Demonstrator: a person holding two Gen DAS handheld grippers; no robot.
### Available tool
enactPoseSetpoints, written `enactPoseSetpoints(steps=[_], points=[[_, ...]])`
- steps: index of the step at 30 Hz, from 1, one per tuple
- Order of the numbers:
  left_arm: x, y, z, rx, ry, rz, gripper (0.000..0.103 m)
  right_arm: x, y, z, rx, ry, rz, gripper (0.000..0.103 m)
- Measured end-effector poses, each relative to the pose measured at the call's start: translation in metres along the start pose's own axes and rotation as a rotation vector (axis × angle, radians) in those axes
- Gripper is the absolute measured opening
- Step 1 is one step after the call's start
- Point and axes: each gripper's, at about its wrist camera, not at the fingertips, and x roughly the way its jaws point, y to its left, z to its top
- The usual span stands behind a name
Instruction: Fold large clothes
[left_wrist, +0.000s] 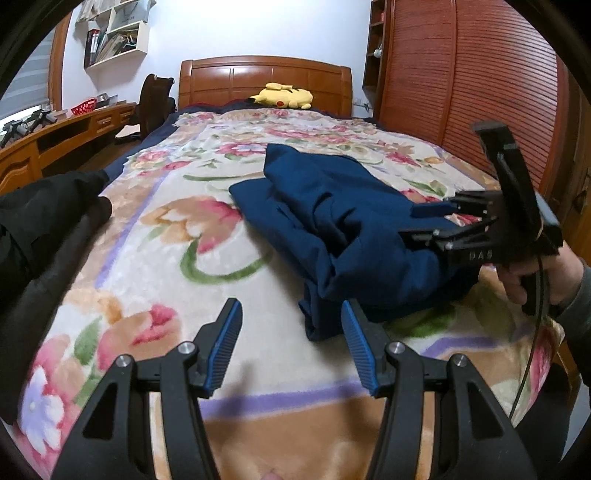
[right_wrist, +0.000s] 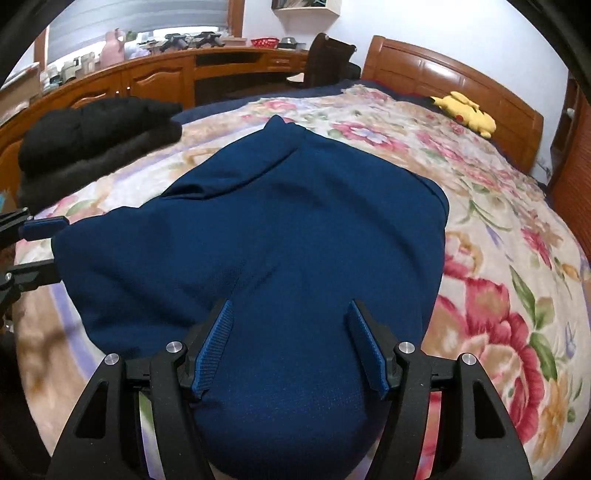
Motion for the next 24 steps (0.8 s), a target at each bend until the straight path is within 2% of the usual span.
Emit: enactPoseSetpoints(steps=[4, 9, 16, 21, 24], points=[[0.006, -0.002, -0.003, 0.014, 0.021, 0.002, 0.055, -0.007, -0.010, 0.004, 0.008, -0.018, 0.018, 0.067], [0.017, -0.002, -0.005, 0.014, 0.055, -0.022, 0.055, -0.003, -0.046, 0.018, 0.070, -0.042, -0.047, 0.070], [0.027, -0.008, -0.003, 0.005, 0.076, -0.066, 0.055, 0.037, -0.107, 0.035, 0.158, -0.032, -0.106, 0.070], [0.032, -0.007, -0.001, -0.018, 0.077, -0.096, 0.055, 0.064, -0.135, 0.044, 0.214, -0.021, -0.124, 0.070], [0.036, -0.009, -0.001, -0.016, 0.084, -0.097, 0.046, 0.080, -0.147, 0.048, 0.241, -0.007, -0.120, 0.070]])
